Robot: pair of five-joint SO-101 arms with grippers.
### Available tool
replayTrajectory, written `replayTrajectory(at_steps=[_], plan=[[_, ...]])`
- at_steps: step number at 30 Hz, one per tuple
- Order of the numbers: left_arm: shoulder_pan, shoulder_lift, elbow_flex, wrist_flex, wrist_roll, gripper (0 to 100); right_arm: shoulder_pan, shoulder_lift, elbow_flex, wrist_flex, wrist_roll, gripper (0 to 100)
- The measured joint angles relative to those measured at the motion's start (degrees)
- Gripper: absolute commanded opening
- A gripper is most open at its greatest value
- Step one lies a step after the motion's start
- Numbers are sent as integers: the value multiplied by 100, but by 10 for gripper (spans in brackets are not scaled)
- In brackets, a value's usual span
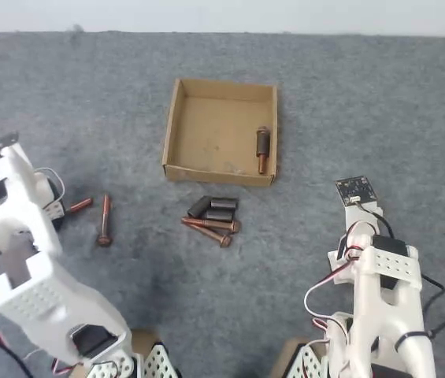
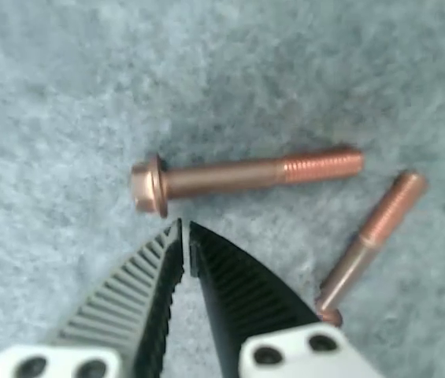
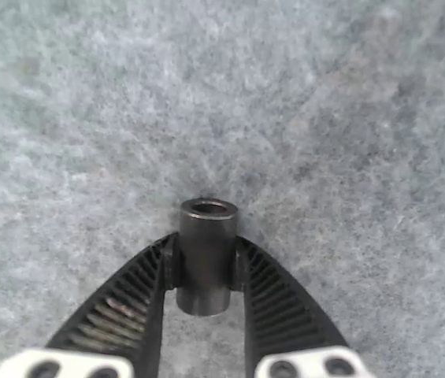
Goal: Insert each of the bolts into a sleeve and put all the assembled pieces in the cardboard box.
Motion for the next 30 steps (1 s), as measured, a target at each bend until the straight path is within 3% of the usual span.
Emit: replayTrajectory(at_steps=[30], plan=[[-149,0,79,-229,0,15,0,0,0,0,0,7]])
